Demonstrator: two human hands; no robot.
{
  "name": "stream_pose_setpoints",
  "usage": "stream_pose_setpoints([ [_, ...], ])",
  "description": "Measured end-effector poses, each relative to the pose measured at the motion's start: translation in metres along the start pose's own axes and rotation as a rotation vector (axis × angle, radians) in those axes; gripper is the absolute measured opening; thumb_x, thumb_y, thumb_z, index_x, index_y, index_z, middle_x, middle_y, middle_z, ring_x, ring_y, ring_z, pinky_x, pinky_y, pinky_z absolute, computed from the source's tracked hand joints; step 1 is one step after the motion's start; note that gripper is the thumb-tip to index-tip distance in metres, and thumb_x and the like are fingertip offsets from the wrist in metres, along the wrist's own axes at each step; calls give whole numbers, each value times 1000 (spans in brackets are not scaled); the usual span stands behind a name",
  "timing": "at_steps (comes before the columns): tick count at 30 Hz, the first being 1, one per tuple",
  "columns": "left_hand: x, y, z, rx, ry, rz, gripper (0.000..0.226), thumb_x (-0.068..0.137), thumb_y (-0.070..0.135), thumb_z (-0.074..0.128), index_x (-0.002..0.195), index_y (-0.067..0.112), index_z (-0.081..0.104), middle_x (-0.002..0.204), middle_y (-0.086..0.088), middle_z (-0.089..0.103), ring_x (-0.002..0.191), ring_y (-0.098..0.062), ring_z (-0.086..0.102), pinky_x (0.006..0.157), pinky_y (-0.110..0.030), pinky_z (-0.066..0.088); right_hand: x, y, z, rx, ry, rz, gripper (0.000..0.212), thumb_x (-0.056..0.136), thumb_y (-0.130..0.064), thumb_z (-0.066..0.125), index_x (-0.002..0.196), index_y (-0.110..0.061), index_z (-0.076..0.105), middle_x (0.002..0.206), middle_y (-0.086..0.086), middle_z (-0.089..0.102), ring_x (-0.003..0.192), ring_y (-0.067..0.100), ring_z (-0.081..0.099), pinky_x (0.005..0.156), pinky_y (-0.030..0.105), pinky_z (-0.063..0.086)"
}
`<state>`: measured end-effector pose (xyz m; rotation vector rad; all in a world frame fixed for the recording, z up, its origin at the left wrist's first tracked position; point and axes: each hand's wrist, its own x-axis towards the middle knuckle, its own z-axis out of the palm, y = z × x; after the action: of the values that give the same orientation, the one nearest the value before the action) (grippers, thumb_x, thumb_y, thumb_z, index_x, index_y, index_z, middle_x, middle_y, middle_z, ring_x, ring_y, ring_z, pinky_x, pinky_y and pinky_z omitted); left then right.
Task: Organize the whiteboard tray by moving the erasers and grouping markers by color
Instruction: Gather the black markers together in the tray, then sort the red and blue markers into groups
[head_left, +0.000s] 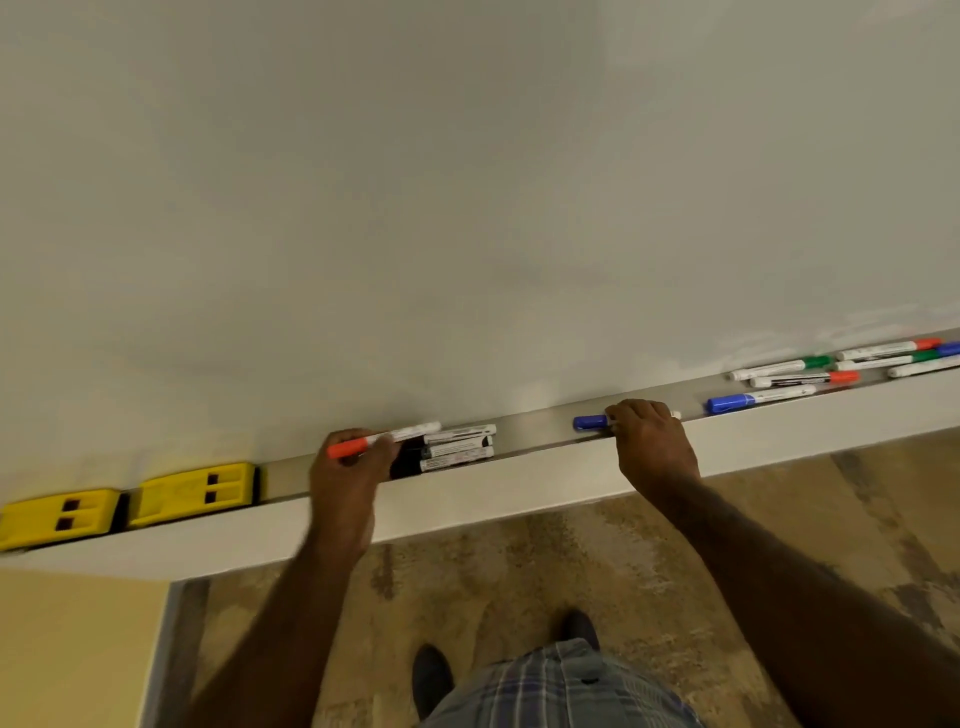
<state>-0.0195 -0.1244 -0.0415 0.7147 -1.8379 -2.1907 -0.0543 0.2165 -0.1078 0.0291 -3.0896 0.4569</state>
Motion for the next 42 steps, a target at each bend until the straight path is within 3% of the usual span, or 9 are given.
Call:
stream_pose_setpoints([
  [3, 17, 2, -36, -215, 111, -254, 14, 88, -6, 57, 101, -2, 59, 103, -21, 61, 93, -27, 65, 71, -30, 61, -1, -4, 2, -17, 1, -4, 27, 88, -10, 58, 115, -15, 61, 111, 6, 65, 103, 23, 56, 87, 36, 47],
  [6, 33, -2, -60, -150, 328, -335, 46, 85, -2, 65, 127, 0, 48, 120, -23, 59, 106, -34, 64, 69, -35, 60, -2, -11, 3, -17, -12, -8, 26, 89, -11, 57, 114, -15, 61, 112, 6, 65, 104, 23, 56, 88, 38, 47],
  [9, 44, -7, -74, -25, 500, -338, 68, 78, 1, 72, 135, 14, 36, 122, -21, 54, 96, -35, 68, 64, -37, 62, -5, -18, 5, -21, -13, -18, 27, 89, -12, 58, 116, -14, 61, 114, 6, 65, 106, 24, 56, 91, 40, 47],
  [16, 59, -20, -76, 591, 413, -208, 40, 75, 22, 69, 113, 16, 57, 101, -18, 69, 76, -35, 69, 77, -45, 59, -11, -23, 6, 2, -3, -45, 28, 93, -20, 55, 120, -14, 60, 118, 6, 64, 109, 24, 56, 96, 40, 45],
  [21, 55, -27, -75, 963, 344, -56, 28, 80, 24, 65, 104, 9, 67, 102, -17, 70, 94, -37, 63, 82, -38, 49, -23, -31, 13, -6, -76, -62, 45, 96, -31, 49, 138, -16, 45, 141, 6, 51, 133, 24, 42, 111, 43, 32],
  [27, 44, -28, -71, 1064, 358, -10, 26, 83, 23, 63, 101, 5, 70, 102, -19, 71, 95, -37, 62, 83, -39, 48, -33, -38, 23, 15, -144, -57, 64, 97, -51, 31, 151, -18, 19, 160, 2, 19, 148, 19, 11, 116, 36, 6],
  [31, 29, -21, -51, 1055, 407, 65, 28, 84, 24, 62, 103, 5, 68, 101, -21, 71, 93, -40, 63, 80, -41, 49, -39, -31, 23, 21, -102, -69, 70, 95, -60, 20, 152, -21, 9, 162, 0, 6, 148, 15, -1, 117, 34, 1],
  [35, 14, -17, -4, 1065, 224, 300, 17, 85, 17, 61, 91, 3, 69, 88, -19, 71, 80, -37, 64, 69, -33, 44, -39, -10, 11, 67, 5, 24, 65, 96, -55, 28, 150, -18, 25, 159, 4, 24, 147, 21, 18, 116, 37, 12],
  [42, -28, -20, 119, 1004, -280, 615, 5, 85, 17, 63, 82, 13, 65, 76, -3, 64, 66, -21, 59, 62, -33, 50, -32, 56, -27, 119, 206, 250, 38, 94, -32, 51, 126, -11, 54, 129, 11, 57, 119, 27, 51, 98, 40, 42],
])
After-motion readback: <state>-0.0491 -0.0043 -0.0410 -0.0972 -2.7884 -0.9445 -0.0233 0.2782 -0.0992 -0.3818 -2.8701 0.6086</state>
